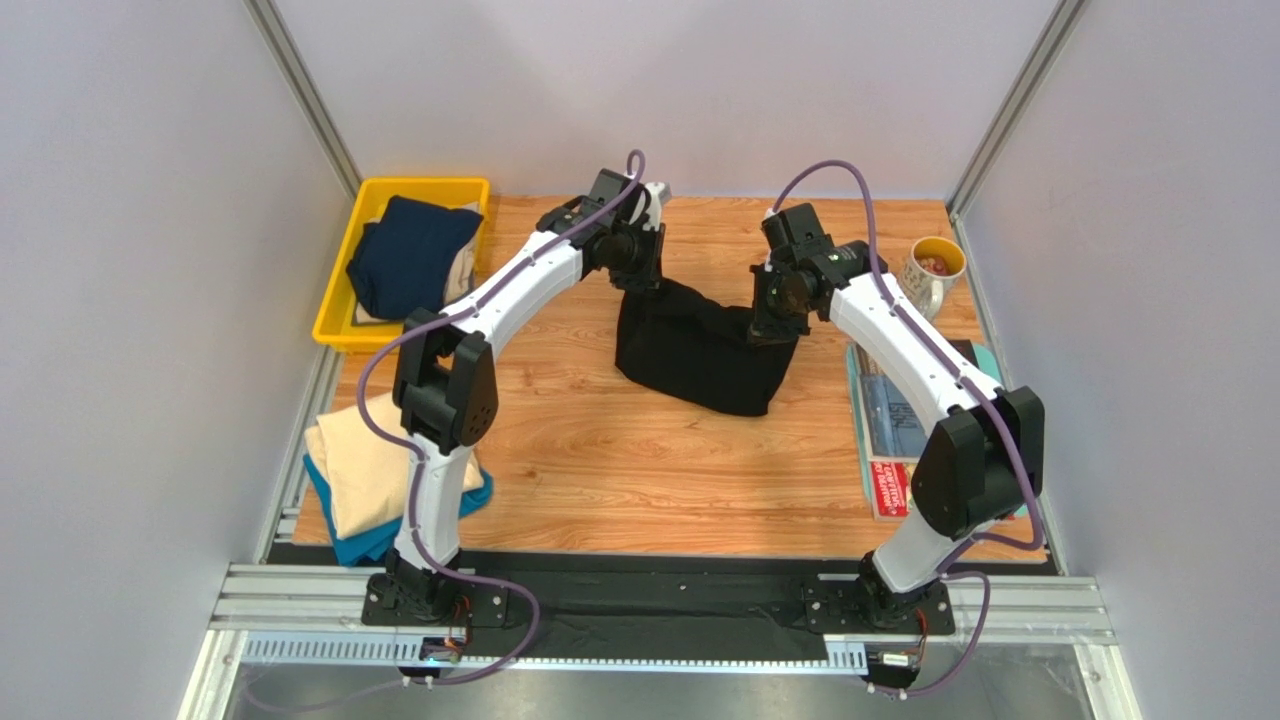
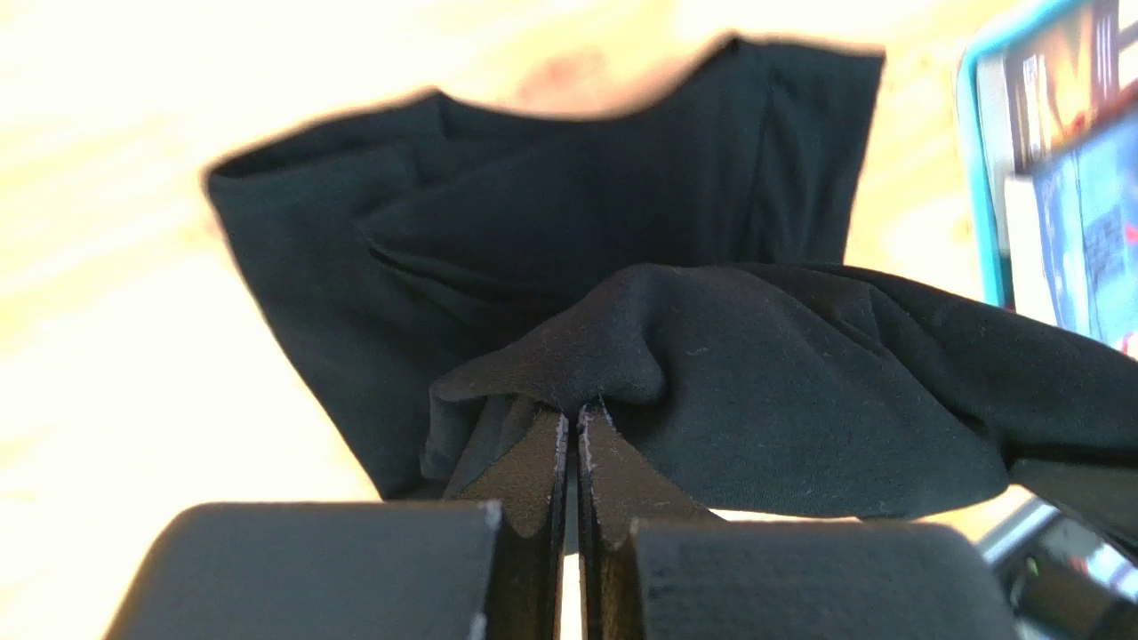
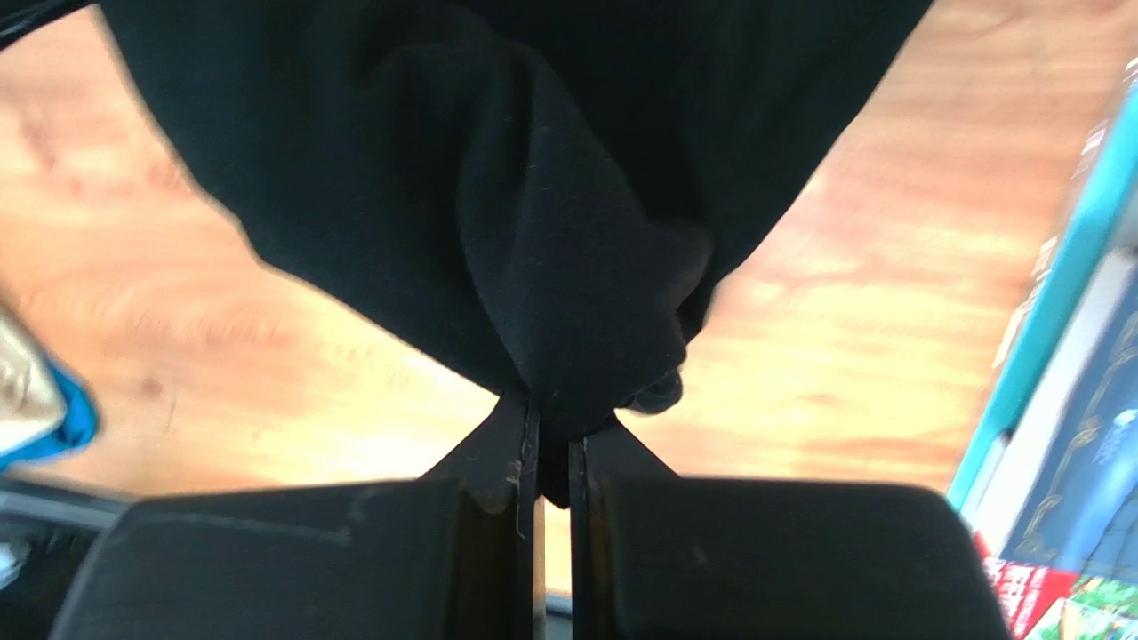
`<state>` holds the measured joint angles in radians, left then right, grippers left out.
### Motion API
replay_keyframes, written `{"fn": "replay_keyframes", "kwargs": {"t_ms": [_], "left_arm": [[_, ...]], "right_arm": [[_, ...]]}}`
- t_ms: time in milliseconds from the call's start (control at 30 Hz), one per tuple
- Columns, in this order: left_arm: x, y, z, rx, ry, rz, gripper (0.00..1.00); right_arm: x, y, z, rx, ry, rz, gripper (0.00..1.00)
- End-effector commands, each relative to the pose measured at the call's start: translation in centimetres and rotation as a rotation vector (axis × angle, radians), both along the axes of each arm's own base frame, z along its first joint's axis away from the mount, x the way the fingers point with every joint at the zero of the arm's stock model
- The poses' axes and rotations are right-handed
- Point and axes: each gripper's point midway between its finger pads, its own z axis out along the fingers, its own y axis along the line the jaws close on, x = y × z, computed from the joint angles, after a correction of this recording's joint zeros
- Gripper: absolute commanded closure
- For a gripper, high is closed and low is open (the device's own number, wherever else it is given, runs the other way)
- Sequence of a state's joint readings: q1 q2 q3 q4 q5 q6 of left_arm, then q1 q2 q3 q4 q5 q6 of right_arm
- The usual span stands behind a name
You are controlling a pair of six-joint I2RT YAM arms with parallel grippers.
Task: Fold and stack the t-shirts
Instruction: Fold the tshirt
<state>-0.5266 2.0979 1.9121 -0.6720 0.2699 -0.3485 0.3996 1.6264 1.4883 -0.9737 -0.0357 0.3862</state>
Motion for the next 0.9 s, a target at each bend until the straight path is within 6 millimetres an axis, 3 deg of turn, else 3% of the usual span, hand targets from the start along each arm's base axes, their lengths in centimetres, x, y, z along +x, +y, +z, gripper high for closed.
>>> {"fn": "replay_keyframes", "kwargs": {"t_ms": [0, 100, 133, 233, 333, 367, 567, 667, 767, 800, 867], "left_arm": [[3.6, 0.4, 1.9, 0.007, -0.102, 0.036, 1.00], [4.6, 0.5, 1.0, 0.017, -0.083, 0.045, 1.00], [4.8, 0.8, 0.7, 0.020, -0.075, 0.047, 1.00], [4.6, 1.1, -0.3, 0.041, -0.050, 0.043, 1.00], [4.5, 1.7, -1.8, 0.063, -0.016, 0.044, 1.00], [4.3, 1.8, -2.3, 0.064, 0.003, 0.039, 1.00], [5.7, 2.6, -5.3, 0.071, 0.050, 0.053, 0.98], [6.9, 2.6, -5.9, 0.069, 0.027, 0.054, 0.85], [8.3, 2.5, -6.1, 0.059, 0.007, 0.066, 0.79], [9.1, 2.5, -5.4, 0.044, -0.008, 0.080, 0.70], [10.1, 2.6, -5.5, 0.032, -0.016, 0.100, 0.67]], "right_arm": [[4.9, -1.7, 0.4, -0.038, -0.137, -0.049, 1.00], [7.0, -2.3, -1.7, -0.051, -0.122, -0.080, 1.00], [7.5, -2.6, -3.6, -0.065, -0.078, -0.085, 1.00], [8.6, -2.3, -5.8, -0.065, -0.022, -0.077, 1.00], [9.8, -2.1, -6.4, -0.064, -0.017, -0.084, 1.00], [10.0, -2.0, -7.5, -0.070, 0.007, -0.090, 1.00], [11.6, -2.5, -8.2, -0.064, 0.030, -0.148, 0.99], [12.1, -3.1, -7.7, -0.077, 0.008, -0.177, 0.92], [12.6, -3.8, -7.4, -0.099, -0.012, -0.211, 0.84], [12.8, -4.0, -7.6, -0.098, -0.008, -0.227, 0.82], [13.0, -4.3, -7.6, -0.094, -0.006, -0.249, 0.82]]}}
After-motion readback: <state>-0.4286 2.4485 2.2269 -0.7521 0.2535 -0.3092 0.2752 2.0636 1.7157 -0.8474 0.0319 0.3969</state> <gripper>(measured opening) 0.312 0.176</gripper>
